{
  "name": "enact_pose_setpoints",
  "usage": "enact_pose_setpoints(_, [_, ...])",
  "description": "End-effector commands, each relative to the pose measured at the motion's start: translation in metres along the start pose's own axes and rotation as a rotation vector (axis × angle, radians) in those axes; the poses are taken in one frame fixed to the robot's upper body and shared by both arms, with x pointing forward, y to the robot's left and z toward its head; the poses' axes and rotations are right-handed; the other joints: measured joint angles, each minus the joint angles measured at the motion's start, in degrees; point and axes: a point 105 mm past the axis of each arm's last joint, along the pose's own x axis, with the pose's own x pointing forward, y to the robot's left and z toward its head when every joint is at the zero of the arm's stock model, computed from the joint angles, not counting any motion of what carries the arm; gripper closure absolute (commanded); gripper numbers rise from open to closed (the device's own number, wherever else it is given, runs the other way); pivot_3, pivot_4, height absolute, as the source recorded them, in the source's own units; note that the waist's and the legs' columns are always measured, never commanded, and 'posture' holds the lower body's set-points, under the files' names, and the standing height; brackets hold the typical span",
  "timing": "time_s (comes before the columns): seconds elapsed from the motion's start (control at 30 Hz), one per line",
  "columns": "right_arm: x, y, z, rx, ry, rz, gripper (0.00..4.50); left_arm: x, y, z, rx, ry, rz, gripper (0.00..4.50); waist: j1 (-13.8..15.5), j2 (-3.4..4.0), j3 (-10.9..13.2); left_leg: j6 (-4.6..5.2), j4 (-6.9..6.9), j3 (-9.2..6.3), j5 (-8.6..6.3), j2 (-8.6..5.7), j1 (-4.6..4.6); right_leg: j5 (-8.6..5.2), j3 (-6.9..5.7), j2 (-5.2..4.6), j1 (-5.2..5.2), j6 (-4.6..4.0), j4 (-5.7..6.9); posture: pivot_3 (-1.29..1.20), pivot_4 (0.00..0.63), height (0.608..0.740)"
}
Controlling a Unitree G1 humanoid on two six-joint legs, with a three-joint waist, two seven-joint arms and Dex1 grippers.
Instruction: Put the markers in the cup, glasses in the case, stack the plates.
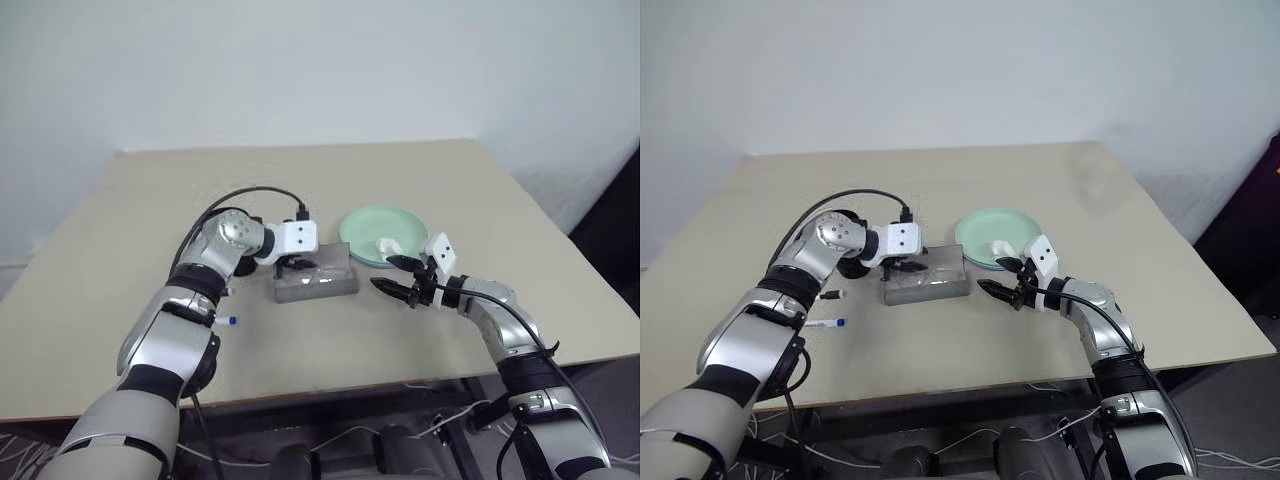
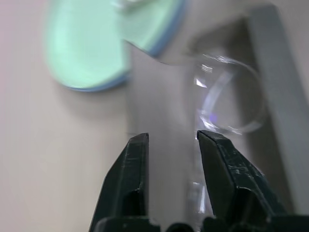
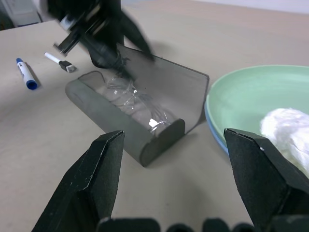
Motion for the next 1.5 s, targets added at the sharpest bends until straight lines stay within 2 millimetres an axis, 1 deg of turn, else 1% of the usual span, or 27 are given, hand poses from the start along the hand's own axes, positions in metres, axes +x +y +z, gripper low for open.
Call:
enact_pose_setpoints(0.03, [0.002, -0.001, 0.019, -0.044, -0.054, 0.005, 0.91, -0.010, 0.032, 0.018, 0.029, -0.028, 0.139, 4.14, 0.13, 0.00, 0.00, 0.00, 0.00, 0.00, 0.00, -0.01, 0.01, 0.00, 0.00, 0.00, 0.00, 0.00, 0.00, 0.00, 0.000, 0.737])
enact_pose_setpoints(0.07, [0.002, -0.001, 0.020, -0.045, -0.058, 0.007, 0.91, -0.010, 0.034, 0.017, 0.042, -0.015, 0.154, 4.49, 0.14, 0.00, 0.00, 0.00, 0.00, 0.00, 0.00, -0.01, 0.01, 0.00, 0.00, 0.00, 0.01, 0.00, 0.00, 0.00, 0.000, 0.737])
enact_pose_setpoints(0.17, [0.001, 0.001, 0.027, -0.045, -0.086, 0.021, 0.91, -0.005, 0.036, 0.013, 0.093, 0.030, 0.196, 4.49, 0.12, 0.01, 0.00, 0.00, -0.02, 0.00, 0.00, -0.01, 0.03, 0.00, 0.01, 0.00, 0.01, 0.01, 0.00, 0.00, 0.000, 0.737])
enact_pose_setpoints(0.3, [-0.001, 0.007, 0.040, -0.047, -0.136, 0.052, 0.91, 0.007, 0.028, 0.005, 0.116, 0.084, 0.197, 4.49, 0.28, 0.00, 0.00, 0.00, -0.02, -0.03, 0.00, -0.01, 0.02, 0.00, -0.03, 0.00, 0.01, 0.01, 0.02, 0.00, 0.000, 0.737])
enact_pose_setpoints(0.4, [-0.004, 0.009, 0.047, -0.048, -0.160, 0.056, 0.91, 0.014, 0.019, -0.005, 0.140, 0.140, 0.166, 4.49, 0.67, 0.00, 0.00, 0.00, -0.02, -0.03, 0.00, -0.02, 0.01, 0.00, -0.04, 0.00, 0.01, 0.01, 0.00, 0.00, 0.000, 0.737])
enact_pose_setpoints(0.5, [-0.006, 0.009, 0.046, -0.047, -0.161, 0.048, 0.91, 0.018, 0.007, -0.013, 0.118, 0.164, 0.102, 4.49, 0.95, -0.01, -0.01, 0.00, -0.02, -0.04, 0.00, -0.02, 0.01, 0.00, -0.05, 0.00, 0.02, 0.01, -0.01, 0.00, 0.000, 0.737])
enact_pose_setpoints(0.57, [-0.007, 0.009, 0.045, -0.045, -0.159, 0.040, 0.91, 0.018, -0.002, -0.014, 0.082, 0.141, 0.036, 4.49, 0.96, -0.01, -0.02, 0.00, -0.02, -0.03, 0.00, -0.02, 0.03, 0.00, -0.05, 0.00, 0.04, 0.02, -0.01, 0.00, 0.000, 0.737])
enact_pose_setpoints(0.63, [-0.009, 0.009, 0.044, -0.042, -0.159, 0.034, 0.91, 0.016, -0.008, -0.009, 0.015, 0.078, -0.032, 4.49, 0.96, 0.01, -0.03, 0.00, -0.02, -0.03, 0.00, -0.02, 0.08, 0.00, -0.05, 0.00, 0.10, 0.02, -0.02, 0.00, 0.000, 0.737])
enact_pose_setpoints(0.8, [-0.011, 0.010, 0.043, -0.037, -0.156, 0.028, 0.91, 0.000, -0.020, -0.003, -0.046, -0.037, -0.183, 4.49, 0.83, 0.01, -0.02, 0.00, 0.01, 0.02, 0.00, -0.01, 0.10, -0.01, -0.02, 0.00, 0.13, 0.01, -0.01, 0.00, 0.000, 0.737])
enact_pose_setpoints(0.9, [-0.009, 0.010, 0.042, -0.034, -0.153, 0.032, 0.91, -0.013, -0.031, -0.005, -0.055, -0.074, -0.279, 4.49, 0.81, -0.01, -0.01, 0.00, 0.02, 0.00, 0.00, 0.02, 0.08, -0.01, -0.03, 0.01, 0.10, 0.00, 0.01, 0.00, 0.000, 0.737])
enact_pose_setpoints(1.0, [-0.006, 0.010, 0.041, -0.033, -0.146, 0.041, 0.91, -0.021, -0.042, -0.012, -0.059, -0.066, -0.345, 4.49, 0.87, -0.01, -0.02, 0.00, 0.00, -0.04, 0.00, 0.02, 0.08, -0.01, -0.05, 0.01, 0.10, 0.00, 0.01, 0.00, 0.000, 0.737])
enact_pose_setpoints(1.1, [-0.003, 0.012, 0.040, -0.032, -0.141, 0.057, 0.91, -0.031, -0.044, -0.015, -0.046, -0.073, -0.336, 4.49, 0.88, -0.01, -0.02, 0.00, 0.02, -0.04, 0.00, 0.02, 0.07, -0.01, -0.04, 0.00, 0.13, 0.00, -0.02, 0.00, 0.000, 0.737])
enact_pose_setpoints(1.2, [-0.001, 0.014, 0.040, -0.032, -0.135, 0.070, 0.91, -0.049, -0.044, -0.015, -0.041, -0.091, -0.336, 4.49, 0.87, -0.01, -0.02, 0.00, 0.04, -0.04, 0.00, 0.04, 0.08, -0.01, -0.03, -0.01, 0.13, 0.00, 0.00, 0.00, 0.000, 0.737])
enact_pose_setpoints(1.3, [0.000, 0.015, 0.040, -0.031, -0.135, 0.076, 0.91, -0.073, -0.055, -0.024, -0.018, -0.041, -0.392, 4.49, 0.78, -0.01, -0.01, 0.00, 0.03, -0.04, 0.00, 0.07, 0.08, -0.01, -0.04, -0.01, 0.09, -0.01, 0.04, 0.00, 0.000, 0.737])
enact_pose_setpoints(1.4, [0.002, 0.016, 0.039, -0.030, -0.129, 0.086, 0.91, -0.099, -0.067, -0.039, -0.018, 0.061, -0.441, 4.49, 0.53, -0.01, -0.01, 0.00, -0.03, -0.03, 0.00, 0.11, 0.09, -0.01, -0.05, 0.01, 0.03, -0.02, 0.07, 0.00, 0.000, 0.737])
enact_pose_setpoints(1.5, [0.004, 0.017, 0.039, -0.031, -0.125, 0.096, 0.91, -0.116, -0.073, -0.053, -0.047, 0.151, -0.468, 3.91, 0.88, 0.00, -0.01, 0.00, -0.04, -0.06, 0.00, 0.13, 0.10, -0.02, -0.08, 0.02, 0.00, -0.03, 0.11, 0.00, 0.000, 0.737])
